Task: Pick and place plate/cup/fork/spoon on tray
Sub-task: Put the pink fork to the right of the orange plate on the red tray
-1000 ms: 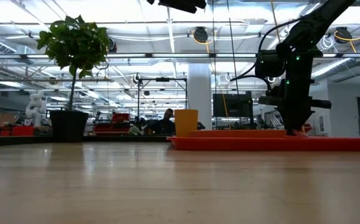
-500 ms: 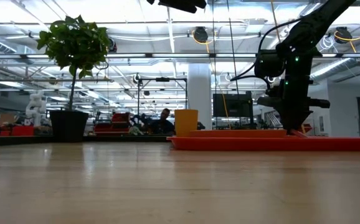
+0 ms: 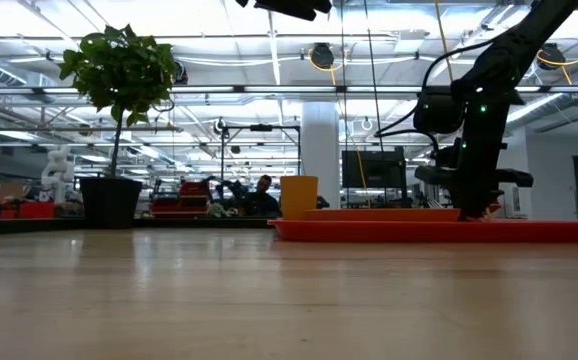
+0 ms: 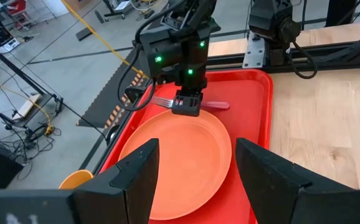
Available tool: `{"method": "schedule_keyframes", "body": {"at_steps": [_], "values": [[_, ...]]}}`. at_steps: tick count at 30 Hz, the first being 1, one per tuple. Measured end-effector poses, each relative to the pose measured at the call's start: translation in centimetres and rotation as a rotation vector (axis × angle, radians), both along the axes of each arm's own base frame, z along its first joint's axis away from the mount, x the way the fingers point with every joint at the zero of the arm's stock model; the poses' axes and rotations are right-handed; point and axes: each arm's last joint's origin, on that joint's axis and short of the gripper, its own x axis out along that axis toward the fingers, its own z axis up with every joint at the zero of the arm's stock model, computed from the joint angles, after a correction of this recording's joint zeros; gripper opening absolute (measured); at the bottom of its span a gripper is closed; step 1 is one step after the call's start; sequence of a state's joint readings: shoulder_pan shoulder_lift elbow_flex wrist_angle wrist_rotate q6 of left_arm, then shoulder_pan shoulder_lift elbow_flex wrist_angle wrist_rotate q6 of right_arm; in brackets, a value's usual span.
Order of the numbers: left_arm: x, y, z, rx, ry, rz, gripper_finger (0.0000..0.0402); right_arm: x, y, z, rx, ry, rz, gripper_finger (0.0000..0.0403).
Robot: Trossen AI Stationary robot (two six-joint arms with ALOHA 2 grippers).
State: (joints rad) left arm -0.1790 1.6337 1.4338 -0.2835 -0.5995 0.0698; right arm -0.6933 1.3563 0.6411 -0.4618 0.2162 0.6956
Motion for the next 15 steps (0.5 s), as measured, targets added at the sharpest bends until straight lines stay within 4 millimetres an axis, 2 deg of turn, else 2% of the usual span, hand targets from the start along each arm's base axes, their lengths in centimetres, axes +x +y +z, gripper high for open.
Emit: {"method": "schedule_keyframes", "body": {"at_steps": [5, 15], "values": [[0.0, 0.0, 0.01, 0.0, -0.001, 0.0, 0.0214, -0.11, -0.14, 0.06, -0.051, 0.028, -0.054, 0.0044], [0.0, -0.01, 0.01, 0.001, 0.0, -0.001, 0.0214, -0.1, -0.13, 0.05, -0.048, 0.022, -0.061, 0.0044]]}}
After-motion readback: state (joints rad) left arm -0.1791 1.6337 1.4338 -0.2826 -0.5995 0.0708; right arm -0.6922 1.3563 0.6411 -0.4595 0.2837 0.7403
